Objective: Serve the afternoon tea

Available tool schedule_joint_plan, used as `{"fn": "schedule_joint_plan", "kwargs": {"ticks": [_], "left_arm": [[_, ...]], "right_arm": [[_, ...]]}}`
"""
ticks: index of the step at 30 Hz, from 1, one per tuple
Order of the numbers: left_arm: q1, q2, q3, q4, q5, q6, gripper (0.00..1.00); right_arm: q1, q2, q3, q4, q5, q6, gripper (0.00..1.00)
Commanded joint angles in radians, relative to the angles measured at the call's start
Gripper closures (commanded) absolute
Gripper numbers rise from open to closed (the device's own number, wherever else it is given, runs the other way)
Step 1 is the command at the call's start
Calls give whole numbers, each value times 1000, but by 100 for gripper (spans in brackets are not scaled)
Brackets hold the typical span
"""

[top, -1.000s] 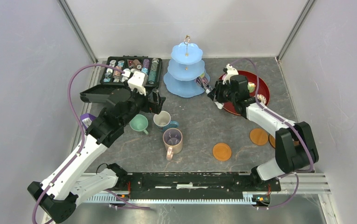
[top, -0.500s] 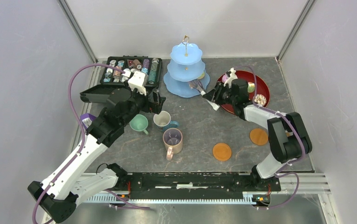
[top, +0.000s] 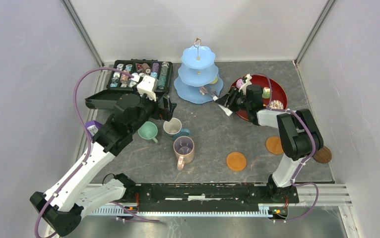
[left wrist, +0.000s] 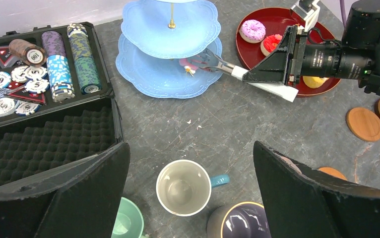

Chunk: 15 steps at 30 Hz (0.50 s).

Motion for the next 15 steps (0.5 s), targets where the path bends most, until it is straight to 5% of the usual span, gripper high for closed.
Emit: {"fn": "schedule_joint_plan", "kwargs": {"ticks": [1, 15], "left_arm": [[-4, 0, 7, 37, 20, -2, 0], [-4, 6, 8, 38, 33, -9, 1]], "right_arm": [[-1, -11, 56, 18, 31, -61, 47], [-4, -163, -31, -43, 39, -128, 46]]}}
